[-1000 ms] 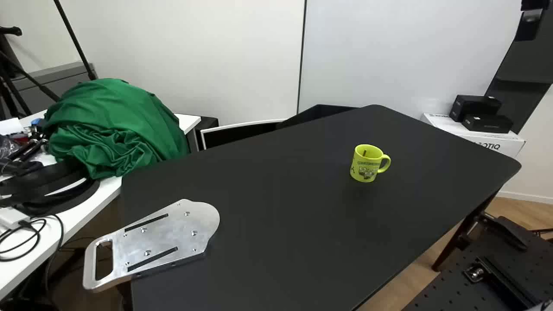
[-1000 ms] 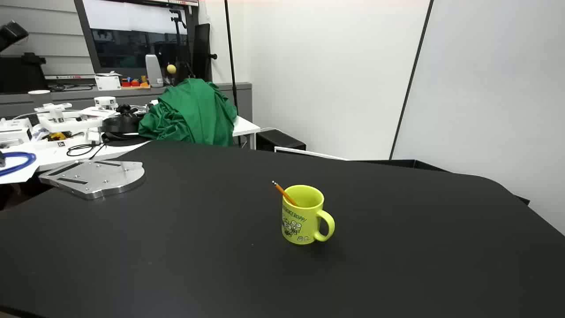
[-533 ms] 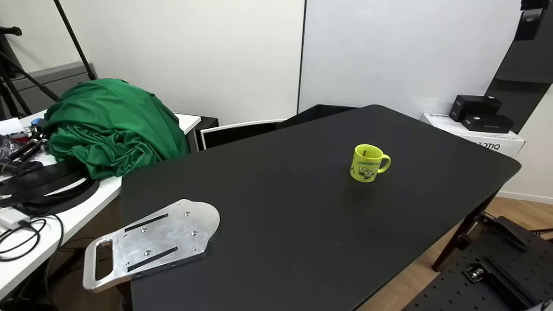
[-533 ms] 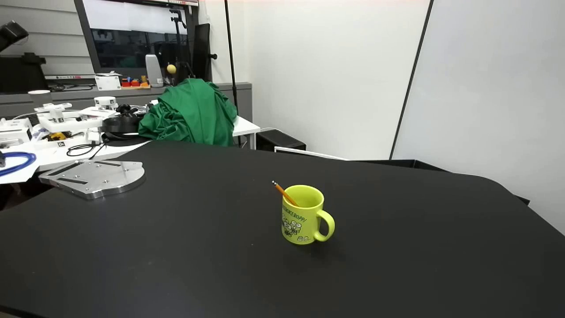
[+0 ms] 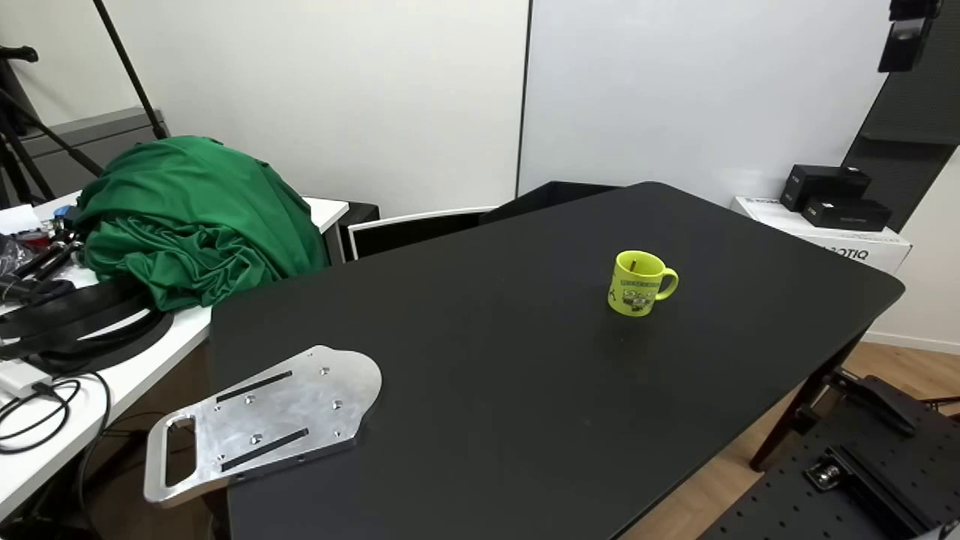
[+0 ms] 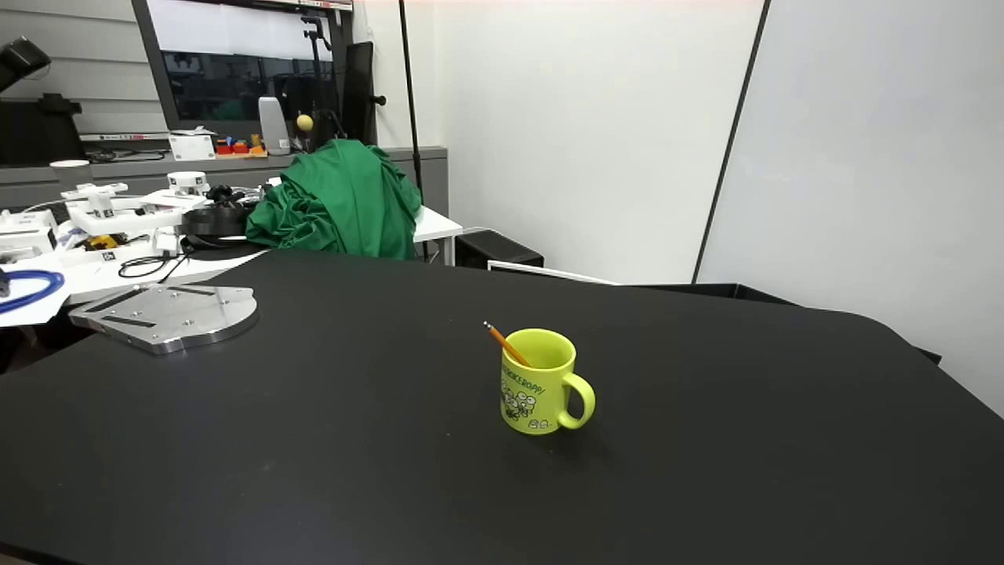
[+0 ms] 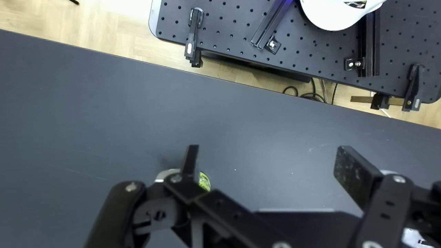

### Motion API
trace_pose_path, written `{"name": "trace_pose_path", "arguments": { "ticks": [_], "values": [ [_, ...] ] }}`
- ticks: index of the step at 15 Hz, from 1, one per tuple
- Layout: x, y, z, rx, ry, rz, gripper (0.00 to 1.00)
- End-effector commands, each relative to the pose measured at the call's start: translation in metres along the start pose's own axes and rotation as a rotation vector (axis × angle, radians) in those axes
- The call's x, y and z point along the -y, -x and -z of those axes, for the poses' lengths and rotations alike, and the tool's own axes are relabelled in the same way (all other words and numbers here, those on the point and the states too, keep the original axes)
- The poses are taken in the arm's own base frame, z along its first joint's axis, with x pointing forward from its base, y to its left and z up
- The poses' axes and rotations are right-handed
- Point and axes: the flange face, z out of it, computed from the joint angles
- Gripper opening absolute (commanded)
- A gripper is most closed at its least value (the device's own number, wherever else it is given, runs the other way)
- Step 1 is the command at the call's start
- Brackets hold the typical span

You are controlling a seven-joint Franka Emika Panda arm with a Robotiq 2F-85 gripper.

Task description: Remove the object from the cup.

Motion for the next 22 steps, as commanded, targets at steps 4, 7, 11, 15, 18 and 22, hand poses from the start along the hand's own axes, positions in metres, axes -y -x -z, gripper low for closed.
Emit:
{"name": "trace_pose_path", "arguments": {
  "ticks": [4,7,11,15,18,22],
  "values": [
    [-0.040,-0.080,-0.016,0.070,-0.068,-0.134,1.00],
    [-0.051,-0.126,-0.029,0.099,-0.079,-0.284,1.00],
    [-0.064,-0.178,-0.041,0.152,-0.143,-0.444,1.00],
    [-0.077,-0.223,-0.051,0.178,-0.205,-0.613,1.00],
    [-0.087,-0.250,-0.062,0.207,-0.248,-0.739,1.00],
    [-0.103,-0.280,-0.088,0.237,-0.307,-0.912,1.00]
  ]
}}
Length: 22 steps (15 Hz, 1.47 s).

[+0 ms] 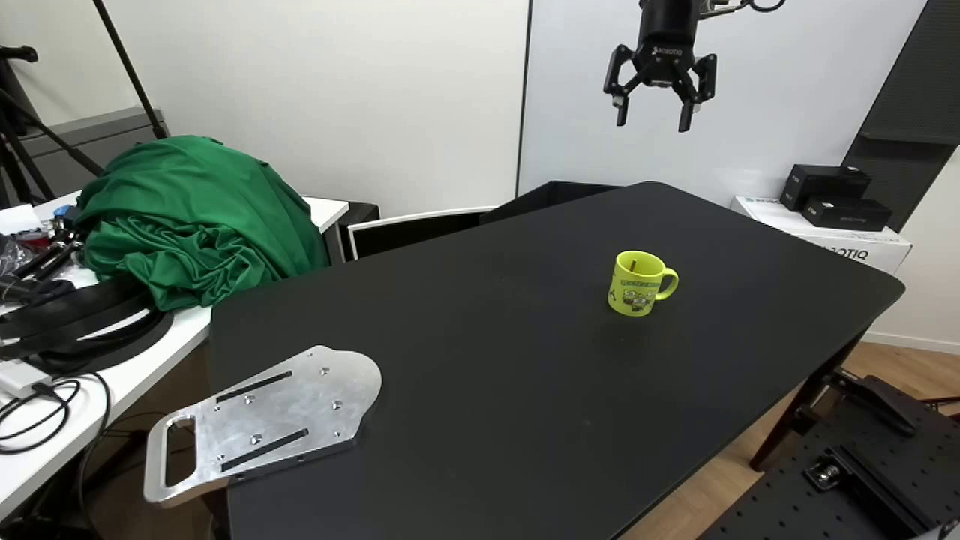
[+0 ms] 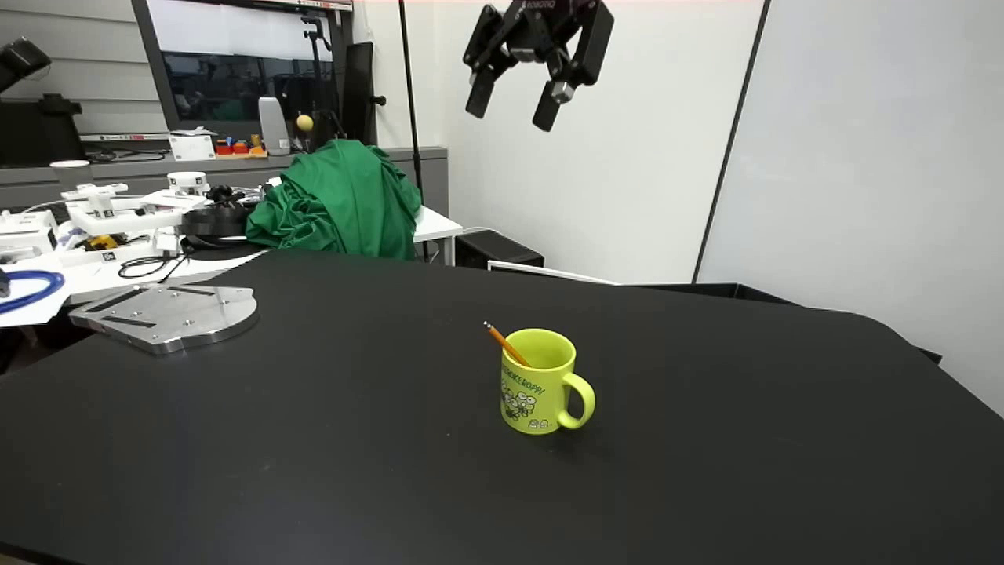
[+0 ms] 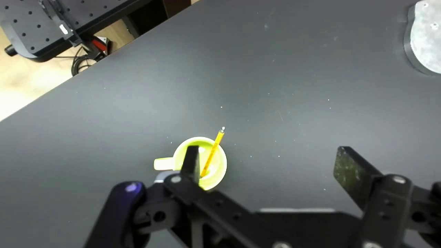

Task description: Remove the object from the cup.

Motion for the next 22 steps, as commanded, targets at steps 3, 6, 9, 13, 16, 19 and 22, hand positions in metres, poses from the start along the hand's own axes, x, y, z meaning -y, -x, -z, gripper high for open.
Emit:
{"name": "trace_pose_path", "arguments": {
  "ticks": [3,6,9,13,16,19,22],
  "values": [
    [0.005,-0.051,-0.026,0.093,-0.066,-0.260,1.00],
    [0.002,-0.070,-0.054,0.156,-0.081,-0.333,1.00],
    [-0.007,-0.084,-0.082,0.197,-0.089,-0.397,1.00],
    [-0.025,-0.094,-0.115,0.253,-0.084,-0.434,1.00],
    [-0.048,-0.102,-0.140,0.306,-0.079,-0.490,1.00],
    [-0.070,-0.107,-0.165,0.367,-0.065,-0.552,1.00],
    [-0.085,-0.107,-0.183,0.409,-0.056,-0.584,1.00]
  ]
}}
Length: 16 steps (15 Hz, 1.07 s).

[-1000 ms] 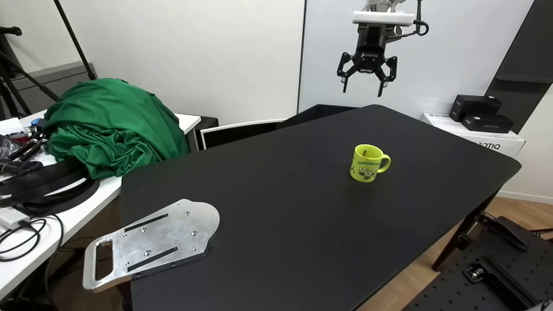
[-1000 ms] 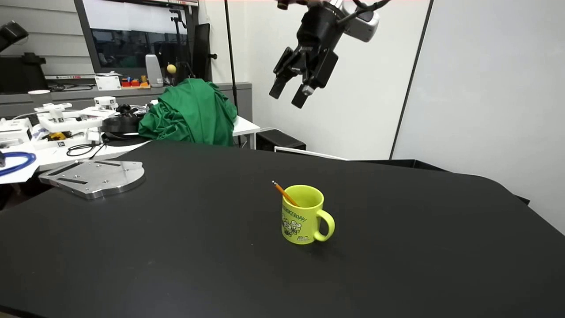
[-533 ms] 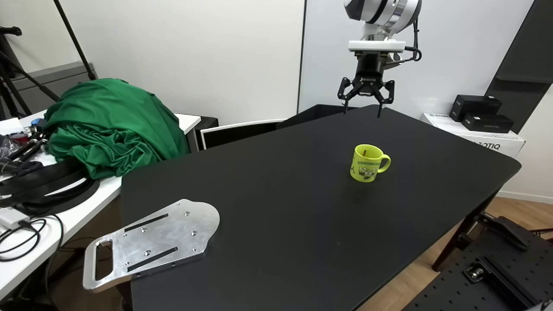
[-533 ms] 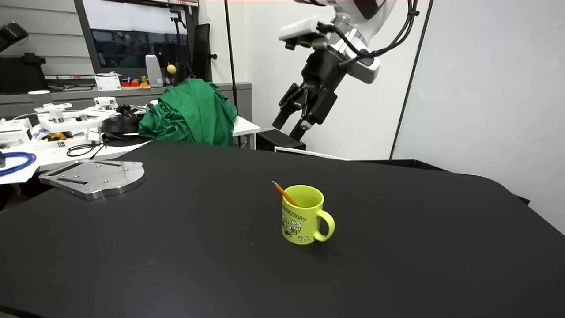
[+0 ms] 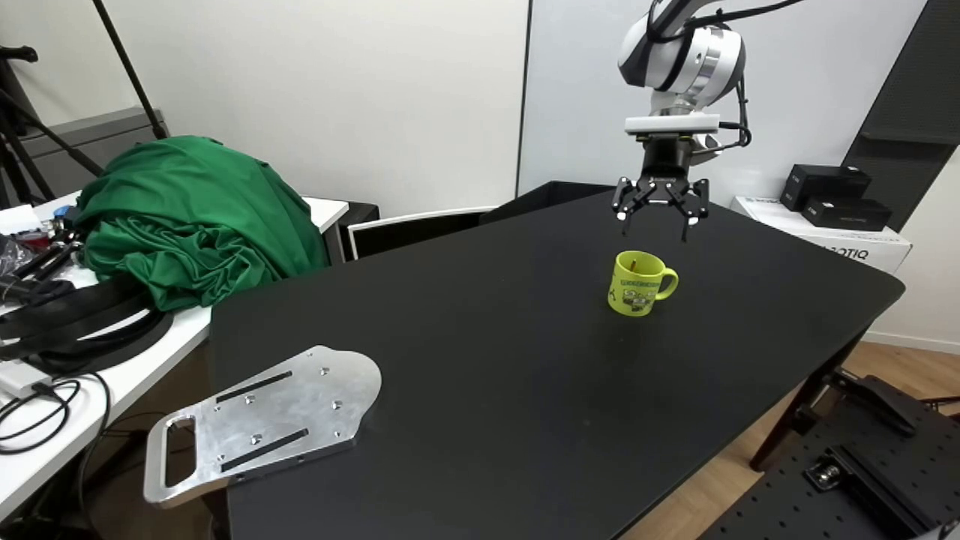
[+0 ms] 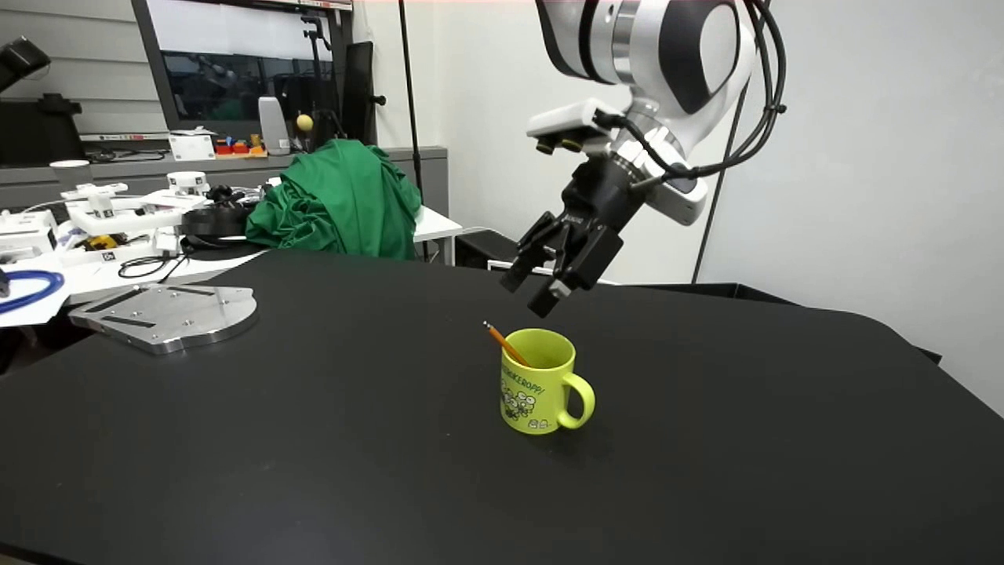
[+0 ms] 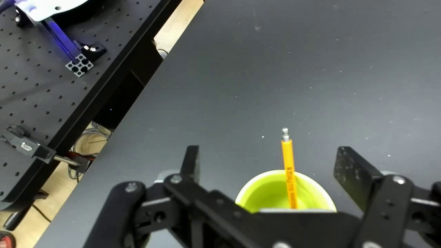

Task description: Remove the object from the cup.

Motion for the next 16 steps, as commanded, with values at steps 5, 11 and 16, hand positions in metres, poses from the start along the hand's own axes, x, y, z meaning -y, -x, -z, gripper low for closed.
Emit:
{"name": "trace_pose_path", "arguments": {
  "ticks": [5,11,16],
  "values": [
    [-0.007,-0.007,-0.020,0.048,0.009,-0.041,1.00],
    [0.005,-0.005,-0.028,0.007,0.008,0.005,1.00],
    [0.017,-0.003,-0.034,-0.036,-0.001,0.041,1.00]
  ]
}}
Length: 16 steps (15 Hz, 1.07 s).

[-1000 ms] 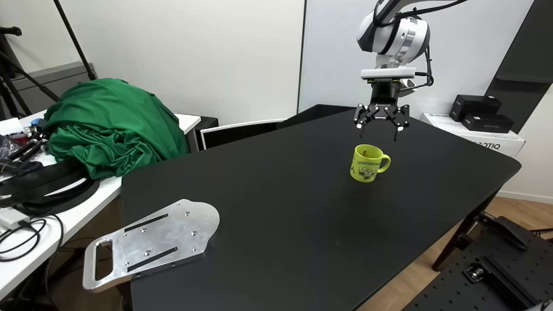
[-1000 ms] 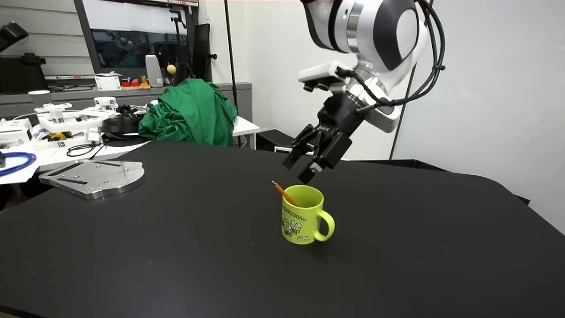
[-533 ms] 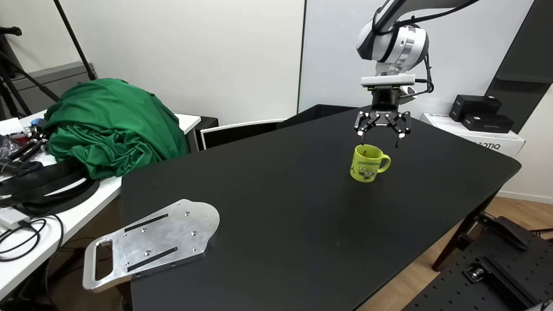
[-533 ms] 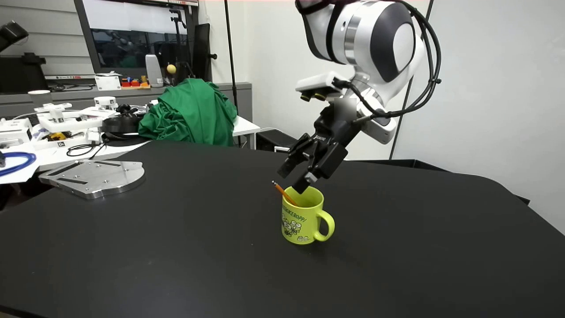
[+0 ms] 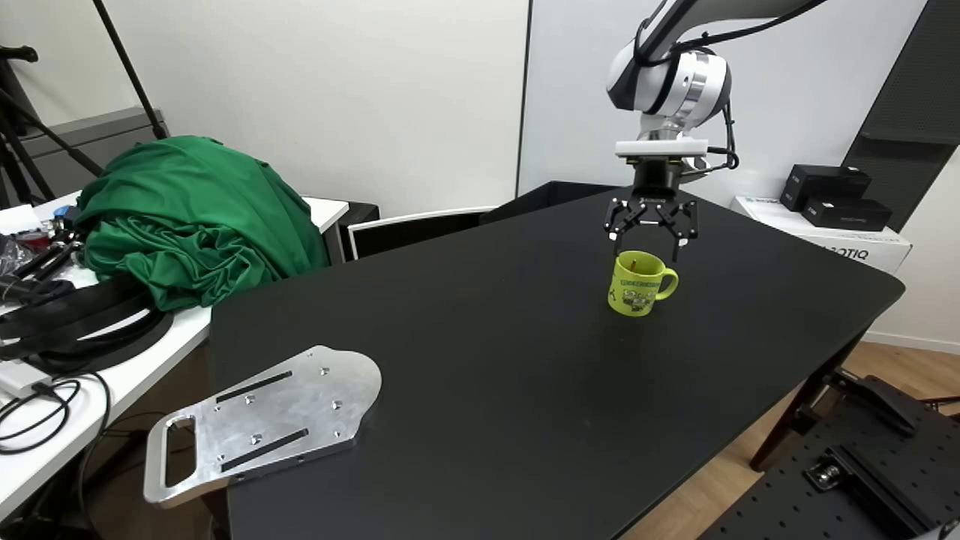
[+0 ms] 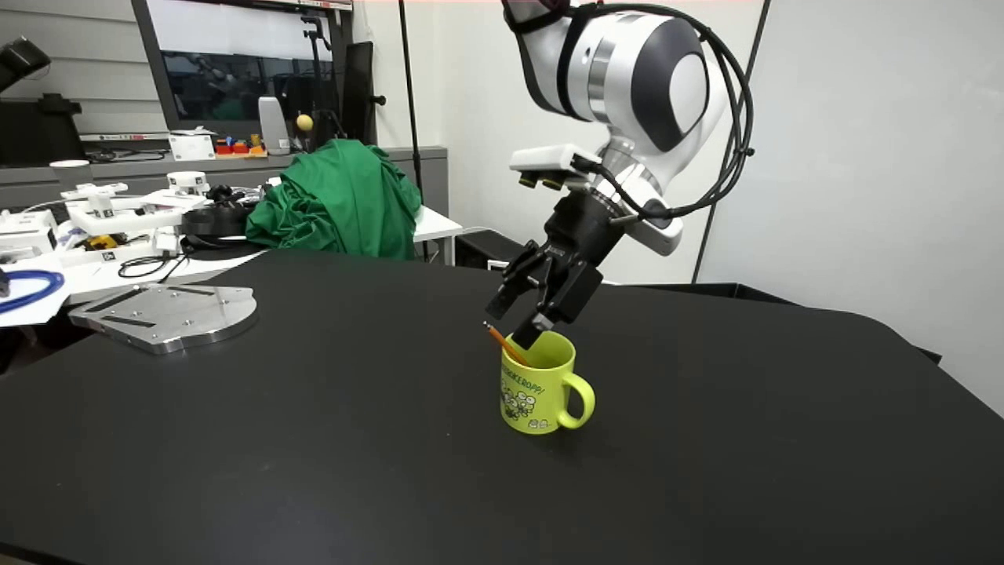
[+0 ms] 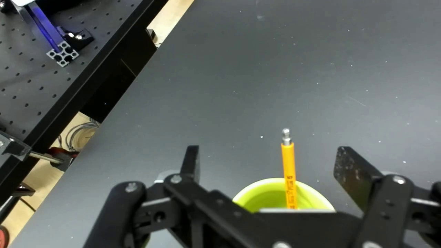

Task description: Remove the object from the cup.

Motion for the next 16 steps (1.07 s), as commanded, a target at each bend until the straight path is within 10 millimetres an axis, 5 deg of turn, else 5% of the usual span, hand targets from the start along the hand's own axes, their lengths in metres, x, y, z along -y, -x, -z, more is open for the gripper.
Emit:
{"name": "trace_pose_path", "arguments": {
  "ticks": [1,6,8,16],
  "values": [
    [0.006,0.007,-0.001,-0.023,-0.017,0.023,1.00],
    [0.014,0.011,-0.009,-0.026,-0.015,0.045,1.00],
    [0.017,0.013,-0.012,-0.033,-0.008,0.051,0.73],
    [0.022,0.019,-0.015,-0.048,0.002,0.072,0.17]
  ]
}}
